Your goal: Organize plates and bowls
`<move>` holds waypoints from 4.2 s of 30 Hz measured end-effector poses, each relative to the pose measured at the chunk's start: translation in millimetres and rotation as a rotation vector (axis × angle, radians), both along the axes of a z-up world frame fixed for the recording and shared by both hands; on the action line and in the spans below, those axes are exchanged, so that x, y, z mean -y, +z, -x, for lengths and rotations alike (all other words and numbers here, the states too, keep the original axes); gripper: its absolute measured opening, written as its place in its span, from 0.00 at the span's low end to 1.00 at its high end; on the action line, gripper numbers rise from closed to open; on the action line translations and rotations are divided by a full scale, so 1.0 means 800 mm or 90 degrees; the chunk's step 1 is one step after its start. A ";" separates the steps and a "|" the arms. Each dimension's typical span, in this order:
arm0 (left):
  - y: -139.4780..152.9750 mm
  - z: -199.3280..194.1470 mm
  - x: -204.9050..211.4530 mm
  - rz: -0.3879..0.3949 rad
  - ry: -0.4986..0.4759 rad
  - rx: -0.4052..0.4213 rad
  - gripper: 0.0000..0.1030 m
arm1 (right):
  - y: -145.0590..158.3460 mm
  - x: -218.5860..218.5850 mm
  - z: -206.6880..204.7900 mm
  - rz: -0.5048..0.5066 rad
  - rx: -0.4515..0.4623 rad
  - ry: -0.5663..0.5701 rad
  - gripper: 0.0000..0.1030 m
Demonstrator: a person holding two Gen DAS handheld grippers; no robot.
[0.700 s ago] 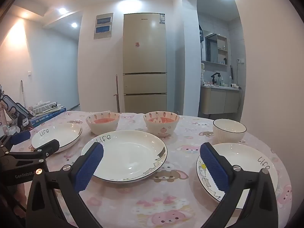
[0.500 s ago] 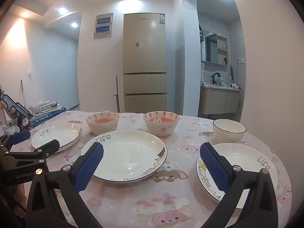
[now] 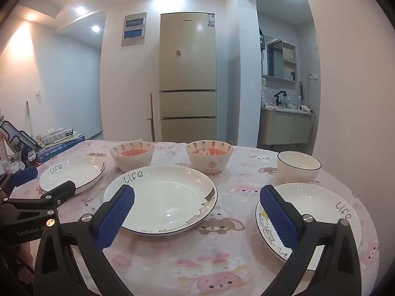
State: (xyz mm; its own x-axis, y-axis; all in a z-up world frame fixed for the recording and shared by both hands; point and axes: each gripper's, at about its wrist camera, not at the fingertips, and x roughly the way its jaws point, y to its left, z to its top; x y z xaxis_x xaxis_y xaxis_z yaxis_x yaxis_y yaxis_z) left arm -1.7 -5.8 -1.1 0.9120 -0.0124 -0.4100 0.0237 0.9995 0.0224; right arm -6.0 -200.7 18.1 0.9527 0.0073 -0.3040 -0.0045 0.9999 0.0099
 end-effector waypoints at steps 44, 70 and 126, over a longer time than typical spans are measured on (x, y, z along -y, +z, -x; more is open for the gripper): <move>0.001 0.004 -0.007 0.013 0.009 0.010 1.00 | 0.004 -0.001 -0.001 0.005 -0.008 0.001 1.00; 0.001 -0.001 -0.007 0.007 0.014 -0.001 1.00 | 0.002 -0.009 0.001 0.011 -0.016 0.028 1.00; 0.207 -0.063 -0.177 0.012 0.008 0.009 0.88 | 0.210 -0.113 -0.113 -0.065 -0.074 0.240 1.00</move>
